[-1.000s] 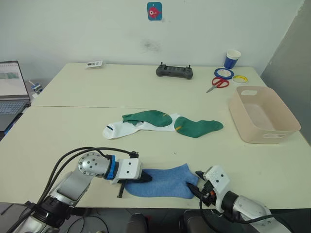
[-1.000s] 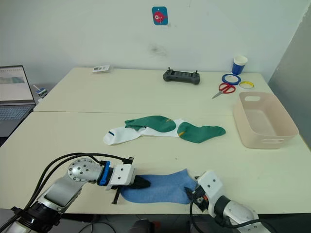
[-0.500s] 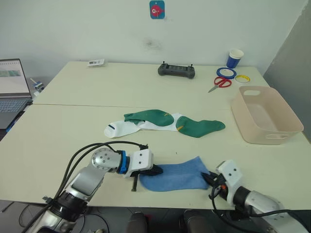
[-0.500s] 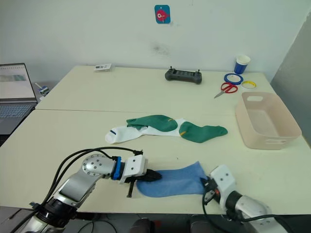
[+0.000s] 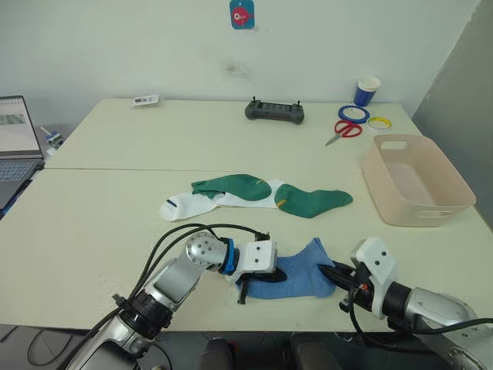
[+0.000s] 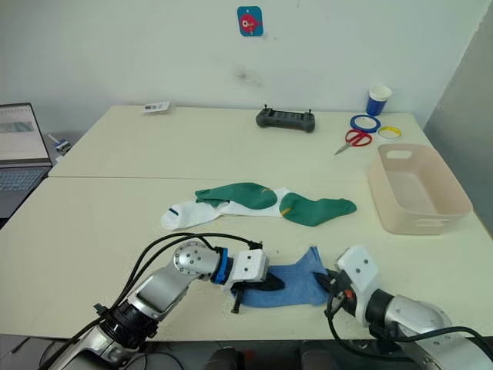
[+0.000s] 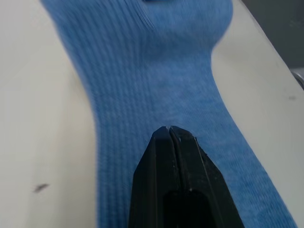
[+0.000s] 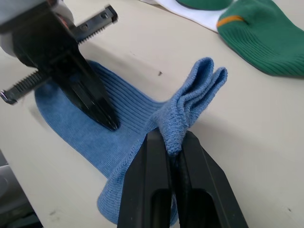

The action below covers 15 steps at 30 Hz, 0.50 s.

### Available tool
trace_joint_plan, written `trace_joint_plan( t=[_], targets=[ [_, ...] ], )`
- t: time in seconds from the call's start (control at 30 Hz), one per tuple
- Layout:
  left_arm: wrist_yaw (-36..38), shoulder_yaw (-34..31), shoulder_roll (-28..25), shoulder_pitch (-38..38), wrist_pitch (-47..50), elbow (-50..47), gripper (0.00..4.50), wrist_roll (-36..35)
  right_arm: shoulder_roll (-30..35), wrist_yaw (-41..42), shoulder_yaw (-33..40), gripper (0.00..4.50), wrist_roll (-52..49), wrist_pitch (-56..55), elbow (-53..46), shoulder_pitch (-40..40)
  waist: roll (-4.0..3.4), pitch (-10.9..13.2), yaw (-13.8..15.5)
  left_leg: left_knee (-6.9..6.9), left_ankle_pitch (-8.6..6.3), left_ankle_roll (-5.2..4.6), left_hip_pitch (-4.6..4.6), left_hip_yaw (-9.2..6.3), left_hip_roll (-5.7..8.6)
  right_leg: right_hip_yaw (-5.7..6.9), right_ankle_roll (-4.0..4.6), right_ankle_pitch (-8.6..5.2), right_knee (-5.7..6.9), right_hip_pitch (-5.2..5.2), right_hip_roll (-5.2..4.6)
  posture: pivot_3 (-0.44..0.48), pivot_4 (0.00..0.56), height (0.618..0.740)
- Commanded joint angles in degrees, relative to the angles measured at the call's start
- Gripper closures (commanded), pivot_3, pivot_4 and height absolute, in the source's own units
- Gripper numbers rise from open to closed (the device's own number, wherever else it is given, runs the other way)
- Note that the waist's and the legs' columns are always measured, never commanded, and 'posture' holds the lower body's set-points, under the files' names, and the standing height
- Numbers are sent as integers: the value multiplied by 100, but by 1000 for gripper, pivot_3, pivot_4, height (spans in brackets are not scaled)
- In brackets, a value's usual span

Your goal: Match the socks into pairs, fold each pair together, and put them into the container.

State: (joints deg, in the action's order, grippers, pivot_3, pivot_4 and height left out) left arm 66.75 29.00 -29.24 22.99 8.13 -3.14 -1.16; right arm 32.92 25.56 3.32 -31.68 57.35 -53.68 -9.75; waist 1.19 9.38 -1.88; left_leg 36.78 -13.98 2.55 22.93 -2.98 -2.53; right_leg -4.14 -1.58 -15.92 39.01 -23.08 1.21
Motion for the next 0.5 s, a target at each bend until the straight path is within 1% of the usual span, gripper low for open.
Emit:
trace_joint_plan(
  t=[0.03, 0.07, 0.13, 0.23, 0.3, 0.4, 0.5],
  targets=[
    [-40, 39, 22, 14, -208, 156, 4500, 117, -95, -143, 100, 4433, -495, 434, -288, 195, 1, 0, 2, 0, 0, 0, 0, 0, 0, 0, 0, 0, 0, 1, 0, 0, 150, 740],
    [-39, -15, 41, 28, -178, 138, 4500, 59, -108, -175, 105, 4433, -588, 529, -288, 240, 1, 0, 2, 1, 0, 0, -1, -1, 0, 1, 0, 0, 0, 2, 0, 0, 150, 740],
    [81, -286, -15, 95, 78, -82, 4500, -290, -144, -224, 106, 4433, -795, 713, -259, 317, 1, 0, 1, 1, 0, 0, 0, -1, 0, 0, 0, 0, 0, 2, 0, 0, 150, 740],
    [482, -626, -327, 141, 558, -465, 4500, -864, -196, -294, 99, 4433, -1078, 926, -186, 471, 1, 2, -24, 0, 0, 0, 0, -1, -3, 1, 0, 0, 1, -2, 2, 0, 150, 740],
    [719, -737, -594, 154, 728, -570, 4500, -1029, -236, -349, 58, 4433, -1206, 1035, -122, 596, 0, 2, -37, -3, 0, 0, 0, -3, -8, 3, 1, 0, 3, -4, 6, 0, 150, 740],
    [949, -712, -957, 78, 492, -377, 4500, -888, -372, -406, -258, 4433, -1288, 1162, 177, 923, -1, 3, -53, -6, 0, 0, -1, -3, -7, 3, 2, -1, 1, -5, 7, 0, 150, 740],
    [862, -590, -963, -21, 153, -246, 4500, -662, -491, -454, -497, 4433, -1321, 1281, 478, 1217, -2, 3, -52, -6, 0, 0, 0, -1, -6, 1, 3, -2, -1, -6, 4, 0, 150, 740]
  ],
)
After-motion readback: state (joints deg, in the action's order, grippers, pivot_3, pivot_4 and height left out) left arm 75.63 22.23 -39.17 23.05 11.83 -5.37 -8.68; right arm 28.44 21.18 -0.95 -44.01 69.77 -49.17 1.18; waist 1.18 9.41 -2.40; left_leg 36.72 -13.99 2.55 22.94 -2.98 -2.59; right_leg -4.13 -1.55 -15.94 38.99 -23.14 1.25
